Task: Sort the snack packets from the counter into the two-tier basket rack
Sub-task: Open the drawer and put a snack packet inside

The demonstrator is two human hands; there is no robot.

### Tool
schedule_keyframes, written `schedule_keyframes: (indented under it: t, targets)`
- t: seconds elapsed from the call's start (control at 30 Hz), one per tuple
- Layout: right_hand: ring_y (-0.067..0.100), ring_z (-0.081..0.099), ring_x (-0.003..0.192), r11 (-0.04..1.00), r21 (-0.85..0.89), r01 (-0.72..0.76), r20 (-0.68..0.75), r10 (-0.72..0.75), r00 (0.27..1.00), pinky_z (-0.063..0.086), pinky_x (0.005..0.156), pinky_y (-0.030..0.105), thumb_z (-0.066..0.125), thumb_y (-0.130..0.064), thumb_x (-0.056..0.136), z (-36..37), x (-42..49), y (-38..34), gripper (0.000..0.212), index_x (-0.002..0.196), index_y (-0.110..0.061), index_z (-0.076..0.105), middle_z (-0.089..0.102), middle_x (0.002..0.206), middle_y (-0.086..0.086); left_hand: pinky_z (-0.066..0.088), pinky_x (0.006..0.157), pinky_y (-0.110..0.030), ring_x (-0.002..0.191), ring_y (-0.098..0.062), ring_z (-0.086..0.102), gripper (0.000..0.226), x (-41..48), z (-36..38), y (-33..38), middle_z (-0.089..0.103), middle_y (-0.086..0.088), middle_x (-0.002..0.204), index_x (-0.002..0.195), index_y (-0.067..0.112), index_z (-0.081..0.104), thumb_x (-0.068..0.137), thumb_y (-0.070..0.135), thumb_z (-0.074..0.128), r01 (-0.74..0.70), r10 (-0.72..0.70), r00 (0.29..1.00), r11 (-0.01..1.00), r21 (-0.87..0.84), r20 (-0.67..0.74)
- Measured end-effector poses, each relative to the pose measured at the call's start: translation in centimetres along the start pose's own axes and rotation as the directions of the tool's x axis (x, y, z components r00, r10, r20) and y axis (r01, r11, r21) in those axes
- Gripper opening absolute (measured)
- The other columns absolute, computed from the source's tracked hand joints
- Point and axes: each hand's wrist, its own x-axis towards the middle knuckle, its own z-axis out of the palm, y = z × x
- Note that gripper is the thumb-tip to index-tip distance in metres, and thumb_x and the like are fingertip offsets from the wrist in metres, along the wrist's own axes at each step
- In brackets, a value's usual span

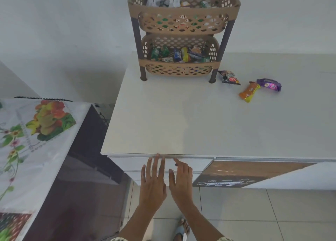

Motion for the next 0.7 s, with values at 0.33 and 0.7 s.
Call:
schedule_keyframes:
  t: [0.33,0.7]
  targets:
    - [0.029,0.063,0.108,-0.33,0.9,-0.284,0.435,0.722,0.539,0.05,0.1,0.043,0.043,-0.054,0.096,1.2,5.7,-3.6,0.055,0.125,-0.009,0.056,0.063,0.115,0.015,0.044,0.102,-0.041,0.114,-0.027,0.06,0.051,6.7,-3.1,-1.1,0.062,-0.01,0.117,0.124,0.006,0.055,0.102,0.047,0.036,0.204,-0.463,0.558,-0.728,-0.654,0.689]
    - [0.031,0.064,0.088,-0.375,0.881,-0.29,0.472,0.653,0.592,0.053,0.09,0.044,0.045,-0.056,0.095,0.9,5.0,-2.5,0.053,0.101,-0.005,0.056,0.06,0.1,0.015,0.04,0.108,-0.041,0.121,-0.031,0.057,0.056,5.9,-3.2,-3.7,0.057,-0.015,0.124,0.124,0.002,0.049,0.101,0.051,0.036,0.242,-0.359,0.614,-0.761,-0.601,0.703]
